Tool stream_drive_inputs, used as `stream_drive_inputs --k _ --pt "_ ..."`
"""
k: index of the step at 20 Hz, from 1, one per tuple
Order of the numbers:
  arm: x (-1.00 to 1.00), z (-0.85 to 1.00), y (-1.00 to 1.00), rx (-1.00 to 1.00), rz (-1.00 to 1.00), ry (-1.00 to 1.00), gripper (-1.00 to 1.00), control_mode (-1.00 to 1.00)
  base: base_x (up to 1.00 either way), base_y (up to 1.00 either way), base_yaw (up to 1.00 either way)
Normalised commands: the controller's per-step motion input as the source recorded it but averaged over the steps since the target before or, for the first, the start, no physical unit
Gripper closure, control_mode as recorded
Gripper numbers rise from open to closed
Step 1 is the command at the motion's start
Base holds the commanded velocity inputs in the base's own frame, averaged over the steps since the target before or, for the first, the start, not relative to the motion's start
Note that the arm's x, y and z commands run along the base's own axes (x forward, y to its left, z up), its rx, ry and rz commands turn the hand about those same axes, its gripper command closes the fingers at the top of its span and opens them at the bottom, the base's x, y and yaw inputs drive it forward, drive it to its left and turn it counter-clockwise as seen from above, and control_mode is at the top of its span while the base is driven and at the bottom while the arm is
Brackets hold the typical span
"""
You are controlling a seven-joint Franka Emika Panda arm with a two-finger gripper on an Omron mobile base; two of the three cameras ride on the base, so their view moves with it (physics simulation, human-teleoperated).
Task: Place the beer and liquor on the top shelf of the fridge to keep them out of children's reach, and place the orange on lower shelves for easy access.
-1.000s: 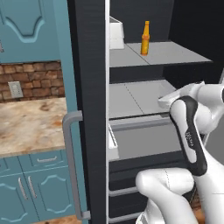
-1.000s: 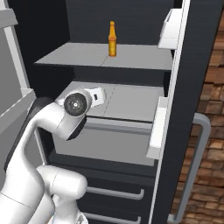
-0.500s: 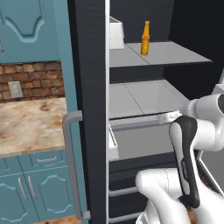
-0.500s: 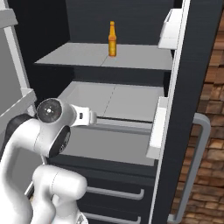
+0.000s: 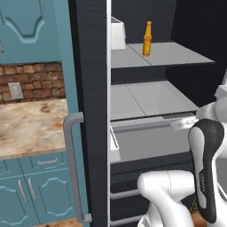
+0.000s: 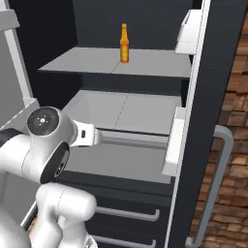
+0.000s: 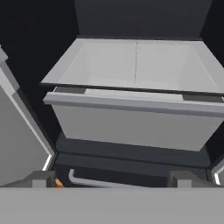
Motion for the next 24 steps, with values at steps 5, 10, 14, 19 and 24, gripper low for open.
stream_drive_inputs --k 5,10,14,19,24 --pt "-0.54 0.00 0.01 -0.01 0.00 0.00 -1.00 -1.00 0.00 0.00 0.00" --pt "0.00 0.00 0.00 0.00 0.00 0.00 -1.00 1.00 -0.90 0.00 0.00" --pt "0.00 0.00 0.00 0.00 0.00 0.00 -1.00 1.00 -1.00 0.08 0.13" --pt "0.00 0.00 0.00 0.00 0.00 0.00 -1.00 1.00 -0.70 0.54 0.31" --pt "0.00 0.00 0.00 0.00 0.00 0.00 -1.00 1.00 -0.14 0.98 0.48"
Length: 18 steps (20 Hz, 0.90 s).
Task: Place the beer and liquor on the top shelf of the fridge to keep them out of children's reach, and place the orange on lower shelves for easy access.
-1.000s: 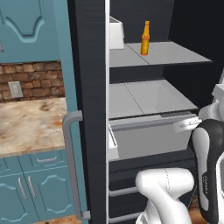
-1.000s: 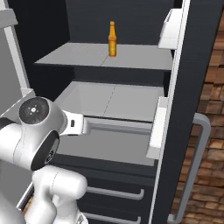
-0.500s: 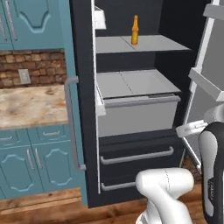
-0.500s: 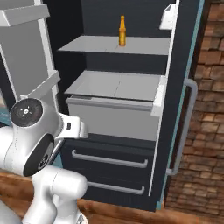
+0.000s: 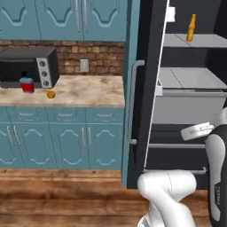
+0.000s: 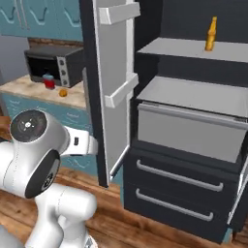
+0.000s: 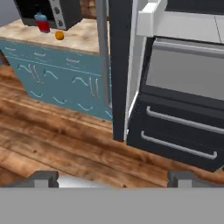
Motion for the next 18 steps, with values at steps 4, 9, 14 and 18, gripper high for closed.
stream_drive_inputs --k 4,9,14,18 --pt "0.00 0.00 0.00 0.00 0.00 0.00 -1.00 1.00 0.01 1.00 0.50" --pt "0.00 0.00 0.00 0.00 0.00 0.00 -1.00 1.00 0.33 0.94 0.37" --pt "0.00 0.00 0.00 0.00 0.00 0.00 -1.00 1.00 0.50 0.51 0.07" --pt "0.00 0.00 0.00 0.00 0.00 0.00 -1.00 1.00 0.63 0.41 -0.16"
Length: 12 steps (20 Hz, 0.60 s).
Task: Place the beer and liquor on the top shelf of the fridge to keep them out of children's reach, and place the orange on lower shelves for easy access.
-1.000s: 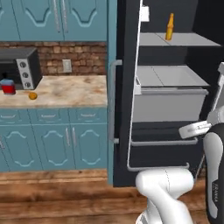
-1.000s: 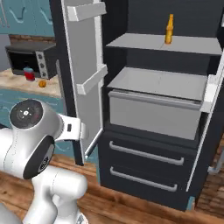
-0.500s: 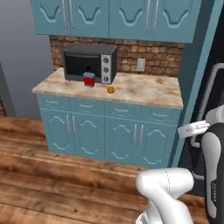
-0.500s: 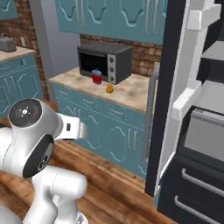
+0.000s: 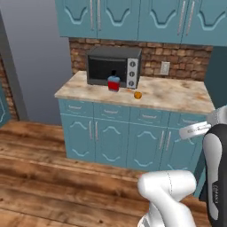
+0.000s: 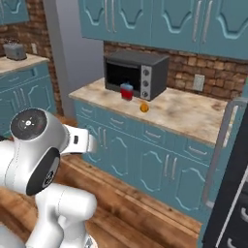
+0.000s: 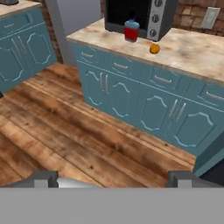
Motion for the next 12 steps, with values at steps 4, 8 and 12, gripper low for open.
stream_drive_inputs --k 4,8,12 --pt "0.00 0.00 0.00 0.00 0.00 0.00 -1.00 1.00 0.72 0.54 -0.30" --pt "0.00 0.00 0.00 0.00 0.00 0.00 -1.00 1.00 0.73 0.55 -0.37" --pt "0.00 0.00 0.00 0.00 0.00 0.00 -1.00 1.00 0.81 0.52 -0.37"
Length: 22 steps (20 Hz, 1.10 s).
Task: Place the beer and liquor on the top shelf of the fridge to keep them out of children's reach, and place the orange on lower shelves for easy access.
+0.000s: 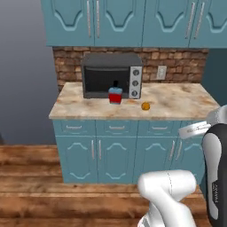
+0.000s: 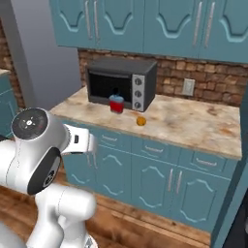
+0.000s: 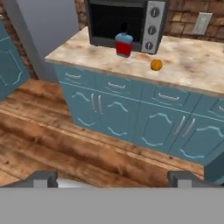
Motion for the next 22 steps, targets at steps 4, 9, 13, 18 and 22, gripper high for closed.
stream_drive_inputs --k 4,9,13,18,22 --pt "0.00 0.00 0.00 0.00 0.00 0.00 -1.00 1.00 0.85 0.50 -0.35" --pt "0.00 0.00 0.00 0.00 0.00 0.00 -1.00 1.00 0.83 0.45 -0.32" --pt "0.00 0.00 0.00 0.00 0.00 0.00 -1.00 1.00 0.73 0.50 -0.28" --pt "0.00 0.00 0.00 0.00 0.00 0.00 -1.00 1.00 0.66 0.54 -0.22" --pt "0.28 -0.17 0.19 0.00 -0.06 -0.04 -1.00 -1.00 0.29 0.25 -0.08"
